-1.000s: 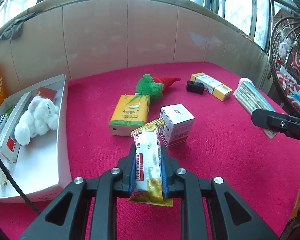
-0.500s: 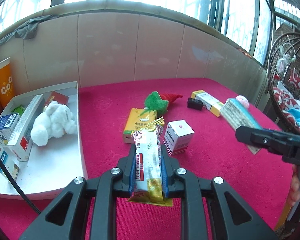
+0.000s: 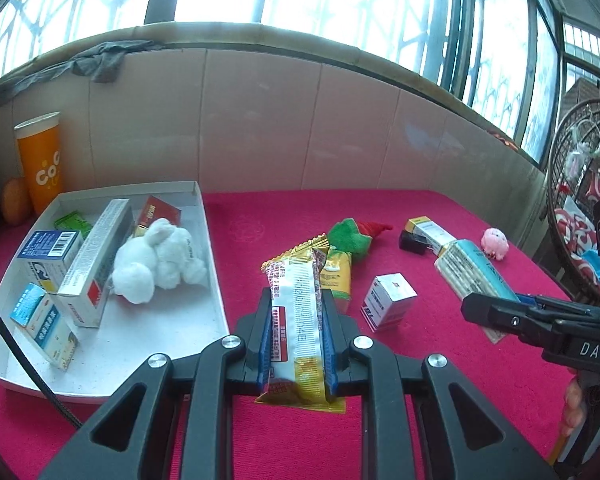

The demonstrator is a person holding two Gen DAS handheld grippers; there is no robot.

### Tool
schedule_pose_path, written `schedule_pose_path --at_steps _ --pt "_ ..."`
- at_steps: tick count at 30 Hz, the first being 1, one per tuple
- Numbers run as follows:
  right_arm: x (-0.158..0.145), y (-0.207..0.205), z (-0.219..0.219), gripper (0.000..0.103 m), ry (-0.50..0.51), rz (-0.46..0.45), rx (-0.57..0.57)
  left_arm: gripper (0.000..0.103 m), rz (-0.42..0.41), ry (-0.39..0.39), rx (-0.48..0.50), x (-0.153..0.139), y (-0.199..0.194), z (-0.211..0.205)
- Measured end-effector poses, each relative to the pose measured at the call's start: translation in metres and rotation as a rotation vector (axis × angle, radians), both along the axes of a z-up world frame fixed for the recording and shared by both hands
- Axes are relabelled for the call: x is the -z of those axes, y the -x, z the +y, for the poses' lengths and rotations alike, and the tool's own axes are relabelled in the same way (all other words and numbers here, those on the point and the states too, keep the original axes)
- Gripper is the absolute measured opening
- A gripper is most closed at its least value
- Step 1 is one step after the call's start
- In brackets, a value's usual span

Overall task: Organize objects
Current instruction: 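Carry the snack bar and teal tissue pack over the white tray with both grippers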

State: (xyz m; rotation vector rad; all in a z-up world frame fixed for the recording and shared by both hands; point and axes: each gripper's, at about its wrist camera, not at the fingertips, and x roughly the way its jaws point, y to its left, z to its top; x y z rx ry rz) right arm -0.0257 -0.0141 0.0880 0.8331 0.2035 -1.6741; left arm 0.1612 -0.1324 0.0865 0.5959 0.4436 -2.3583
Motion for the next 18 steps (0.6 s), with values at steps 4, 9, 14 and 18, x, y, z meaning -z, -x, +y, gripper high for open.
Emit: schedule_pose_path --at_steps 4,9,14,18 --pt "-0.001 -0.008 -0.008 0.050 -0.007 0.003 -0.018 0.020 0.021 0.007 -0.021 -0.006 -0.011 -0.004" --pt "-0.007 -0.022 -0.022 0.050 -0.004 0.018 -0.054 0.020 0.048 0.016 -0.050 -0.011 -0.025 -0.008" --pt "-0.011 -0.036 -0.035 0.050 -0.004 0.031 -0.088 0.020 0.065 0.016 -0.076 -0.015 -0.037 -0.015" --pt "-0.013 -0.046 -0.043 0.050 -0.005 0.041 -0.108 0.020 0.081 0.017 -0.097 -0.017 -0.046 -0.019"
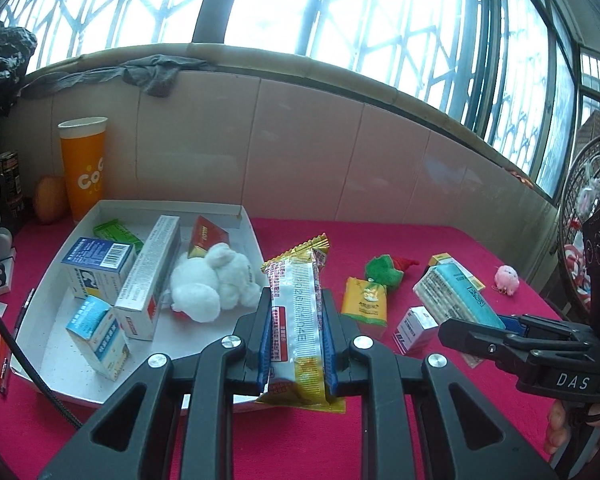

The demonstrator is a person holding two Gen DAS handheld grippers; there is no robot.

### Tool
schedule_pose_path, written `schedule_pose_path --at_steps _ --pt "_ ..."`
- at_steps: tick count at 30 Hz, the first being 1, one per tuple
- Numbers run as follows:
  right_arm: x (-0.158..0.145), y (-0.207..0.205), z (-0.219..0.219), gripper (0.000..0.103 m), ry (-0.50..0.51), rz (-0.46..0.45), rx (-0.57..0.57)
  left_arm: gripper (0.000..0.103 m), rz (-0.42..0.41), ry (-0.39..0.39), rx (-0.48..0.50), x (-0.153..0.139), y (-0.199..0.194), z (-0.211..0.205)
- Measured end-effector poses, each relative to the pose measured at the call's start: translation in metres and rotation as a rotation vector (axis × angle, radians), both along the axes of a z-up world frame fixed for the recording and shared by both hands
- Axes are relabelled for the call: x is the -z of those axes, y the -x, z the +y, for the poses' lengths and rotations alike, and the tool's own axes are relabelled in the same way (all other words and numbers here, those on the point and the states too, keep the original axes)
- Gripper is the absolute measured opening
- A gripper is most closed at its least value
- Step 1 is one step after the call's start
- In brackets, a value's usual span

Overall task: Organize objects
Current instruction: 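Carry the snack bar and teal tissue pack over the white tray with both grippers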

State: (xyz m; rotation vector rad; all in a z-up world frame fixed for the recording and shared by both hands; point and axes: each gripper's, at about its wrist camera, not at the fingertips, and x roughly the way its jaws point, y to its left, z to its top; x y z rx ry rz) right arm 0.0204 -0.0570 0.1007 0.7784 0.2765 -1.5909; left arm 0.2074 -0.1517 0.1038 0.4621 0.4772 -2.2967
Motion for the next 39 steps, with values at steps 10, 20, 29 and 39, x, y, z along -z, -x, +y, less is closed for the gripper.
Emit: schedule_pose_path --at_steps 10,20,29,39 --pt "-0.003 -0.019 -0.020 0.050 -0.014 0.023 -0.040 0.020 0.028 -0.002 -0.054 -0.005 -0.025 -0.014" --pt "-0.012 -0.038 -0.042 0.050 -0.007 0.047 -0.083 0.020 0.035 0.005 -0.119 -0.012 -0.050 -0.034" --pt "-0.019 -0.046 -0.067 0.050 -0.009 0.037 -0.110 0.020 0.016 0.056 -0.195 -0.037 -0.075 -0.067" --pt "-0.014 -0.080 -0.109 0.050 -0.023 0.074 -0.194 0.020 -0.077 0.026 -0.261 -0.042 -0.082 -0.128"
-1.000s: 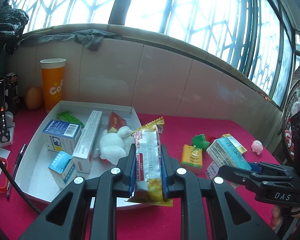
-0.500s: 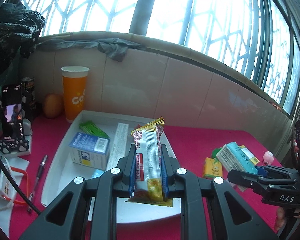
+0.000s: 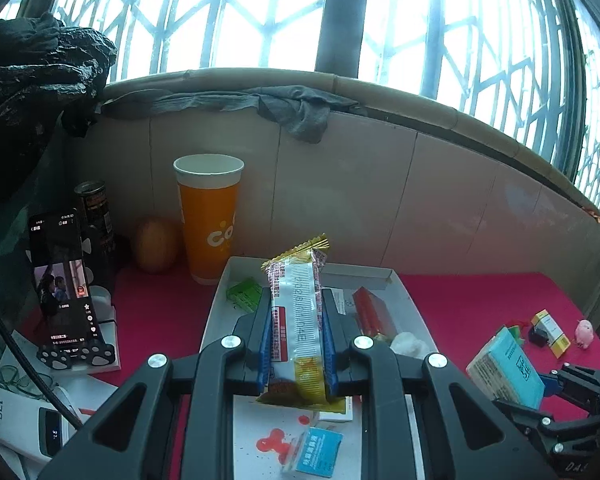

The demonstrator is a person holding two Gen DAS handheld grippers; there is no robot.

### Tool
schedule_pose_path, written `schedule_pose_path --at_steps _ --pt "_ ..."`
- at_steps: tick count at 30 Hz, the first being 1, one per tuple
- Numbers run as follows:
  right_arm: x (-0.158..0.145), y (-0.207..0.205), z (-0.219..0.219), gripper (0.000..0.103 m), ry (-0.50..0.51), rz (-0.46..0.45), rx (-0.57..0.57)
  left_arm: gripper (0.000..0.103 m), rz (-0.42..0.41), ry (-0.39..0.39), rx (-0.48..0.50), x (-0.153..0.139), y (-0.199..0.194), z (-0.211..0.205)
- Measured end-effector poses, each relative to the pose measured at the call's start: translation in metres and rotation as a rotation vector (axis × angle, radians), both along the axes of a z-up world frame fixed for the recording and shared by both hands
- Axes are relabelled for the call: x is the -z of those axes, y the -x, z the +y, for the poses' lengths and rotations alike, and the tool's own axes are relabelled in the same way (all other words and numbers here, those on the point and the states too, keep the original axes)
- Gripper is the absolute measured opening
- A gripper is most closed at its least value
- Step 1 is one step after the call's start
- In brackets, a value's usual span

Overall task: Organize objects
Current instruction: 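Carry the snack bar and teal tissue pack over the white tray with both grippers, then open the left gripper over the tray while the right gripper releases the tissue pack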

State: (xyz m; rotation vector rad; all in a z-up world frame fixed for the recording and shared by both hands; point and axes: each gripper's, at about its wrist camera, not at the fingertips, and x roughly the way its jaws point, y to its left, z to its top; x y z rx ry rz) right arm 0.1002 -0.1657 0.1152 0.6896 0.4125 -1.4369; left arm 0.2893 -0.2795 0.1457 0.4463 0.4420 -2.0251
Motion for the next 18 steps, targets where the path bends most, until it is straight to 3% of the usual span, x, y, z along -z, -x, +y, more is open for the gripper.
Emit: schedule_pose_path --at_steps 12,18 --pt "0.030 -0.046 -0.034 0.050 -0.052 0.055 -0.089 0.021 -0.090 -0.063 0.030 0.015 0.040 -0.049" --pt "0.044 -0.059 -0.037 0.050 -0.053 0.127 -0.103 0.025 -0.087 -0.094 0.013 0.019 0.046 -0.056"
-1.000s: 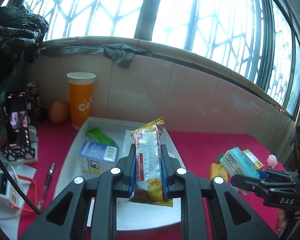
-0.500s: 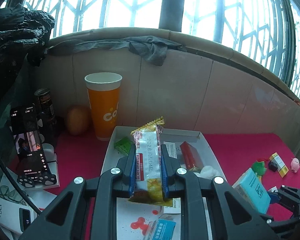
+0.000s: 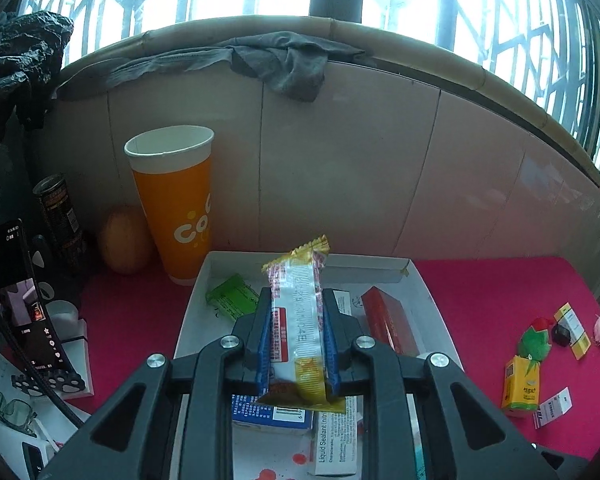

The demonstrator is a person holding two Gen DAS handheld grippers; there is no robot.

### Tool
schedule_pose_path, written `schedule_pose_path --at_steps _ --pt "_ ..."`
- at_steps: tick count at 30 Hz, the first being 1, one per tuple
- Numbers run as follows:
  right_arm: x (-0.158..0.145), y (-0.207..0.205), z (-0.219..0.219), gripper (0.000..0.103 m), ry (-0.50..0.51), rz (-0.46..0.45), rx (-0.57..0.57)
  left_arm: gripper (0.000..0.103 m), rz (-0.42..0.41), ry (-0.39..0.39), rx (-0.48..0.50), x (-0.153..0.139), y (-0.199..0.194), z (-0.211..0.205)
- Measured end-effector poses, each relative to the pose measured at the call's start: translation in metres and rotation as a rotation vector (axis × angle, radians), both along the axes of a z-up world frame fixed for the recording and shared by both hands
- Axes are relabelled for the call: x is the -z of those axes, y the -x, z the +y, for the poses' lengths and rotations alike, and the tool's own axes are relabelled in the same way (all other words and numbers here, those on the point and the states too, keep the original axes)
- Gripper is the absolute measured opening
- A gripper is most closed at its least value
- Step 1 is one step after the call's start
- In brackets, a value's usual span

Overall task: Organize objects
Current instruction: 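Open the left gripper over the tray while the right gripper releases the tissue pack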

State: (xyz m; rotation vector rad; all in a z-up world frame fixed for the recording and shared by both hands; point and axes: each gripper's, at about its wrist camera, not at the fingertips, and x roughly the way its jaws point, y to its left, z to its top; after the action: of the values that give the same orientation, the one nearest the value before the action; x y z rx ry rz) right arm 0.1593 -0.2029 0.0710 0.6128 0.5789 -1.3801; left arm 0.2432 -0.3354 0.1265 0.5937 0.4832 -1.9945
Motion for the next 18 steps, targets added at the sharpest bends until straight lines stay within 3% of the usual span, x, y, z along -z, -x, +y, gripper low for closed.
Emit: schedule_pose_path --at_steps 1,2,4,5,10,13,18 --pt "0.001 -0.001 0.000 0.051 0.005 0.006 0.000 0.038 -0.002 0.001 -0.007 0.000 0.000 0.000" --pt "0.001 -0.001 0.001 0.053 0.013 0.012 0.004 0.065 -0.005 0.006 -0.020 0.001 -0.001 0.000" --pt "0.000 0.001 0.003 0.074 0.028 0.022 0.015 0.096 -0.011 0.024 -0.043 -0.001 -0.003 0.002" --pt "-0.001 0.001 0.004 0.085 0.037 0.024 0.020 0.103 -0.013 0.038 -0.050 -0.002 -0.004 0.003" --pt "-0.005 0.008 0.011 0.088 0.056 0.015 0.047 0.103 -0.018 0.063 -0.060 -0.010 -0.005 0.010" --pt "-0.007 0.012 0.019 0.103 0.067 0.007 0.057 0.103 -0.041 0.097 -0.064 -0.014 -0.004 0.021" --pt "-0.013 0.019 0.032 0.103 0.075 -0.004 0.093 0.103 -0.009 0.104 -0.066 -0.020 -0.007 0.039"
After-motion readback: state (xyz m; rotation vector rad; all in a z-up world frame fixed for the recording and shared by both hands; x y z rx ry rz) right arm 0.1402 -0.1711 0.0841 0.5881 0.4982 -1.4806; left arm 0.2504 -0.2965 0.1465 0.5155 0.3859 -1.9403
